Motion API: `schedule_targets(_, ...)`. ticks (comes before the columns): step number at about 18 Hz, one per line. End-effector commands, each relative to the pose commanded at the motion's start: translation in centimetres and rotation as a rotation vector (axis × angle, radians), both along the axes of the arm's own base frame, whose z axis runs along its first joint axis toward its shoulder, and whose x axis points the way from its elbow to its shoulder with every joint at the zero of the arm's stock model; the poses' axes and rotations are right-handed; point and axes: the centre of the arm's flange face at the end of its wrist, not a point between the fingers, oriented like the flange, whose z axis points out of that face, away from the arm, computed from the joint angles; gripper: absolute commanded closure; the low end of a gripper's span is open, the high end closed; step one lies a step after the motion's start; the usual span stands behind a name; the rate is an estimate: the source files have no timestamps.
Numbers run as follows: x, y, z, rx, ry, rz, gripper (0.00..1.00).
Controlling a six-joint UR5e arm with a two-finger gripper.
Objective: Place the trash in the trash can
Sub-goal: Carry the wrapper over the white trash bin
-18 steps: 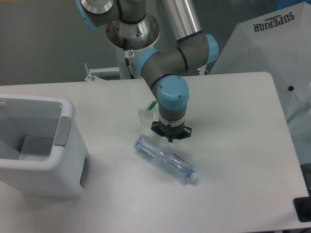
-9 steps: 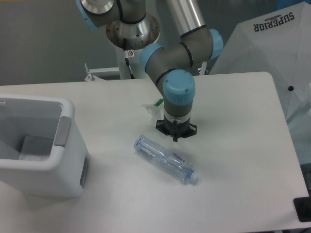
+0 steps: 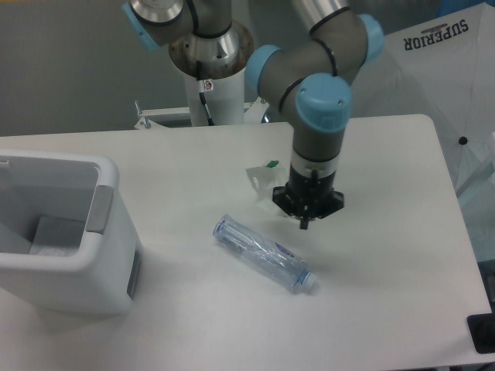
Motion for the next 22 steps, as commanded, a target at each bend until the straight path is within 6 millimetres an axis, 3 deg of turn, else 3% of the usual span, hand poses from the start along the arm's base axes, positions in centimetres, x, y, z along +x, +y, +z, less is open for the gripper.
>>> schedule_targets(6, -1.5, 1.6, 6.1, 0.122, 0.057, 0.016, 1.0)
schedule_targets(11, -1.1, 3.4, 11.0, 0.264, 0.062, 0.008, 1.0)
schedule_targets(12, -0.1, 3.6, 13.5, 0.318, 0.068, 0.01, 1.0)
schedule_targets(19, 5.8, 5.3, 18.7, 0.447, 0.046, -0.042, 1.0)
schedule_targets(20, 7.0, 5.8, 19.5, 0.46, 0.041, -0.046, 1.0)
schedule_targets(22, 11.3, 8.0, 20.6, 0.481, 0.019, -0.095, 1.0)
